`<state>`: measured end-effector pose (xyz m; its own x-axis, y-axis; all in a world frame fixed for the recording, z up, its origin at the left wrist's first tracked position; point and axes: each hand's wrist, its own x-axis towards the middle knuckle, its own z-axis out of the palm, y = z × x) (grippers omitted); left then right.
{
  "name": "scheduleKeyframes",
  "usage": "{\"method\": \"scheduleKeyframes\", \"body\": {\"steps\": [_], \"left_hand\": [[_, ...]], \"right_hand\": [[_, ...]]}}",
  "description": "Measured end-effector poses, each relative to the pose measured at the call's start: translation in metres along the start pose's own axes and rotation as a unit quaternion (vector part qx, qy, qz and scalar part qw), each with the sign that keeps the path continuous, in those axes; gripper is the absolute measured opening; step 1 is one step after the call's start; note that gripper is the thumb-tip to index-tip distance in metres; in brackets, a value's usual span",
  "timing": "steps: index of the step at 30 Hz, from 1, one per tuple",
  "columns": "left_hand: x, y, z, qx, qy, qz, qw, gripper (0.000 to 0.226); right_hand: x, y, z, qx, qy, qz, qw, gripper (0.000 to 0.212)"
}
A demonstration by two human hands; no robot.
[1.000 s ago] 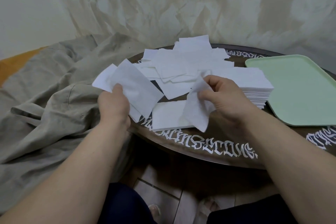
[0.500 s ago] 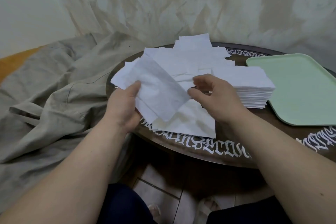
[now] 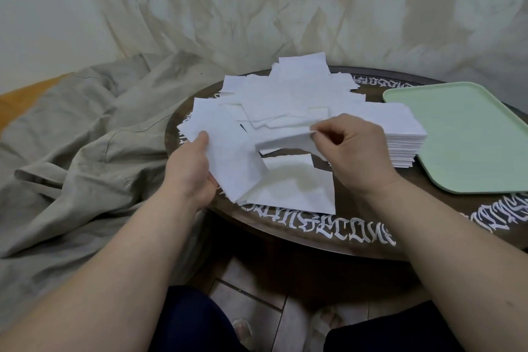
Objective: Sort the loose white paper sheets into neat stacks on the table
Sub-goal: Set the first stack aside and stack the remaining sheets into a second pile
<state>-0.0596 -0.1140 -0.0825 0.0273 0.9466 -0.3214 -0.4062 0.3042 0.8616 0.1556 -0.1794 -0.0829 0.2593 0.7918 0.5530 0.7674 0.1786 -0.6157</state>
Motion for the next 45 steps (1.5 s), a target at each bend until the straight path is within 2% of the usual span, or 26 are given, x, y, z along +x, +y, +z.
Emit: {"method": "scheduleKeyframes", "body": {"steps": [4, 5, 6, 7, 9, 10, 11, 14, 17, 19, 22, 23, 25, 27, 28, 29, 31, 33, 34, 36, 37, 38, 39, 41, 42, 45], "left_hand": [[-0.001, 0.003, 0.0, -0.004, 0.013, 0.021, 1.0, 0.027], [-0.001, 0.004, -0.001, -0.008, 0.019, 0.031, 0.999, 0.025], [-0.001, 0.006, -0.001, -0.012, 0.022, 0.04, 0.999, 0.024], [-0.001, 0.007, -0.002, -0.016, 0.024, 0.048, 0.998, 0.024], [-0.001, 0.008, -0.002, -0.017, 0.022, 0.066, 0.997, 0.023], [-0.001, 0.008, -0.002, -0.009, 0.015, 0.077, 0.997, 0.024], [-0.001, 0.009, -0.002, 0.007, 0.006, 0.088, 0.996, 0.027], [0.0, 0.007, 0.0, 0.067, -0.003, 0.11, 0.992, 0.038], [0.001, 0.004, 0.0, 0.099, 0.009, 0.105, 0.99, 0.034], [0.002, 0.002, -0.001, 0.105, 0.014, 0.095, 0.99, 0.029], [0.005, 0.002, -0.009, 0.119, 0.026, 0.08, 0.989, 0.021], [0.006, 0.002, -0.012, 0.123, 0.029, 0.08, 0.989, 0.02], [0.005, 0.002, -0.014, 0.125, 0.022, 0.084, 0.988, 0.019], [0.004, 0.001, -0.012, 0.13, 0.008, 0.091, 0.987, 0.019], [0.004, 0.001, -0.01, 0.148, 0.003, 0.096, 0.984, 0.019], [0.005, 0.001, -0.009, 0.179, 0.0, 0.111, 0.978, 0.017], [0.006, 0.007, -0.004, 0.278, -0.013, 0.177, 0.944, 0.014], [0.006, 0.016, 0.004, 0.39, -0.047, 0.264, 0.881, 0.013], [0.003, 0.021, 0.011, 0.445, -0.081, 0.298, 0.841, 0.012], [-0.006, 0.027, 0.028, 0.545, -0.158, 0.347, 0.746, 0.017], [-0.011, 0.027, 0.037, 0.577, -0.191, 0.353, 0.711, 0.02], [-0.015, 0.027, 0.044, 0.595, -0.215, 0.349, 0.691, 0.02], [-0.016, 0.025, 0.048, 0.6, -0.226, 0.334, 0.69, 0.02], [-0.018, 0.022, 0.05, 0.567, -0.231, 0.278, 0.74, 0.015], [-0.018, 0.02, 0.047, 0.55, -0.226, 0.242, 0.766, 0.017], [-0.013, 0.006, 0.028, 0.549, -0.248, 0.091, 0.793, 0.024]], "right_hand": [[0.003, 0.004, -0.001, -0.051, 0.054, -0.029, 0.997, 0.009], [0.003, 0.004, -0.003, -0.057, 0.038, -0.039, 0.997, 0.009], [0.002, 0.004, -0.005, -0.062, -0.026, -0.045, 0.997, 0.009], [-0.001, 0.004, -0.006, -0.076, -0.136, -0.044, 0.987, 0.01], [-0.008, 0.002, -0.005, -0.114, -0.36, -0.019, 0.926, 0.012], [-0.01, 0.002, -0.006, -0.125, -0.403, -0.001, 0.906, 0.012], [-0.01, 0.002, -0.007, -0.124, -0.393, 0.015, 0.911, 0.011], [-0.003, 0.0, -0.012, -0.103, -0.236, 0.064, 0.964, 0.007], [0.008, -0.008, -0.008, -0.108, -0.158, 0.072, 0.979, 0.009], [0.018, -0.014, -0.005, -0.107, -0.097, 0.049, 0.988, 0.009], [0.026, -0.018, -0.003, -0.106, -0.009, -0.064, 0.992, 0.006], [0.022, -0.015, -0.002, -0.115, -0.017, -0.104, 0.988, 0.006], [0.005, -0.004, 0.0, -0.155, -0.148, -0.138, 0.967, 0.006], [-0.011, 0.003, 0.0, -0.222, -0.353, -0.108, 0.902, 0.011], [-0.015, 0.006, -0.001, -0.24, -0.415, -0.083, 0.873, 0.016], [-0.015, 0.008, -0.003, -0.235, -0.438, -0.054, 0.866, 0.021], [-0.011, 0.004, -0.008, -0.183, -0.383, -0.009, 0.905, 0.03], [-0.001, -0.001, -0.01, -0.104, -0.266, 0.034, 0.958, 0.035], [0.004, -0.006, -0.011, -0.024, -0.221, 0.081, 0.972, 0.041], [0.011, -0.014, -0.012, 0.143, -0.182, 0.178, 0.956, 0.057], [0.013, -0.017, -0.013, 0.191, -0.189, 0.211, 0.94, 0.058], [0.014, -0.017, -0.013, 0.219, -0.204, 0.23, 0.926, 0.051], [0.013, -0.018, -0.015, 0.236, -0.214, 0.244, 0.916, 0.038], [0.01, -0.019, -0.02, 0.25, -0.203, 0.269, 0.908, 0.013], [0.008, -0.016, -0.022, 0.257, -0.183, 0.288, 0.904, 0.008], [-0.001, -0.002, -0.026, 0.296, -0.152, 0.369, 0.868, 0.013]]}}
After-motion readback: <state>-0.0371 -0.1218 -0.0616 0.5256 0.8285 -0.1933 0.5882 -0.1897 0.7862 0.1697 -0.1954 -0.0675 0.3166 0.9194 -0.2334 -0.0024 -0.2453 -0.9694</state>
